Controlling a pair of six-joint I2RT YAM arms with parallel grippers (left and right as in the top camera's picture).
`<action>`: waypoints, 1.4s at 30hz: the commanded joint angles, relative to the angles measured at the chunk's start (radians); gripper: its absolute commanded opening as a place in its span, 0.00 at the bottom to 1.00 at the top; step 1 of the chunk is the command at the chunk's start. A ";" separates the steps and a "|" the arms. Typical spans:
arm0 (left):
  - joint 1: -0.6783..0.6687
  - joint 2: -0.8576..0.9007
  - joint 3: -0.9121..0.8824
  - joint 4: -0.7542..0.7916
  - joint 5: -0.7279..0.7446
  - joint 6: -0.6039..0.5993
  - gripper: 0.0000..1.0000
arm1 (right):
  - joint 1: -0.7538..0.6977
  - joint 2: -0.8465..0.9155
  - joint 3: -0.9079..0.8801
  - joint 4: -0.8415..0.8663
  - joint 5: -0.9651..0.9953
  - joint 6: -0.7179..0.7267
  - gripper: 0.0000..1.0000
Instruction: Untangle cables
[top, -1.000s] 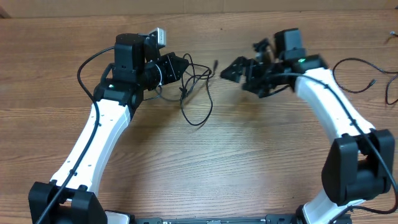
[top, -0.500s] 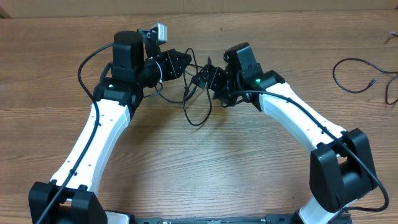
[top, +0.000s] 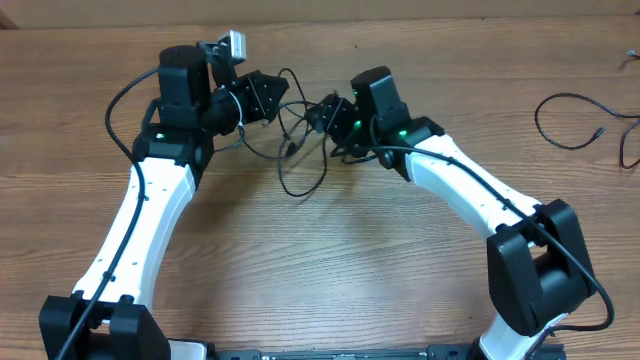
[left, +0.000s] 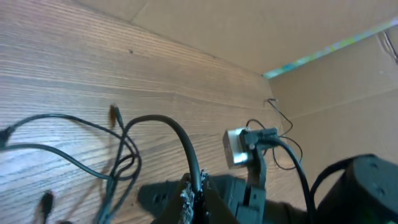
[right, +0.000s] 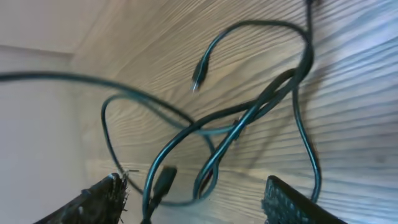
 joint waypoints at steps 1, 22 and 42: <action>0.024 -0.055 0.039 0.002 0.058 0.039 0.04 | 0.046 0.026 -0.005 0.016 0.052 0.005 0.63; 0.203 -0.101 0.039 -0.086 0.054 0.109 0.04 | -0.483 -0.142 0.121 -0.360 0.716 -0.397 1.00; 0.199 -0.121 0.039 0.047 0.139 -0.023 0.04 | -0.241 -0.138 0.053 -0.370 -0.247 -0.243 1.00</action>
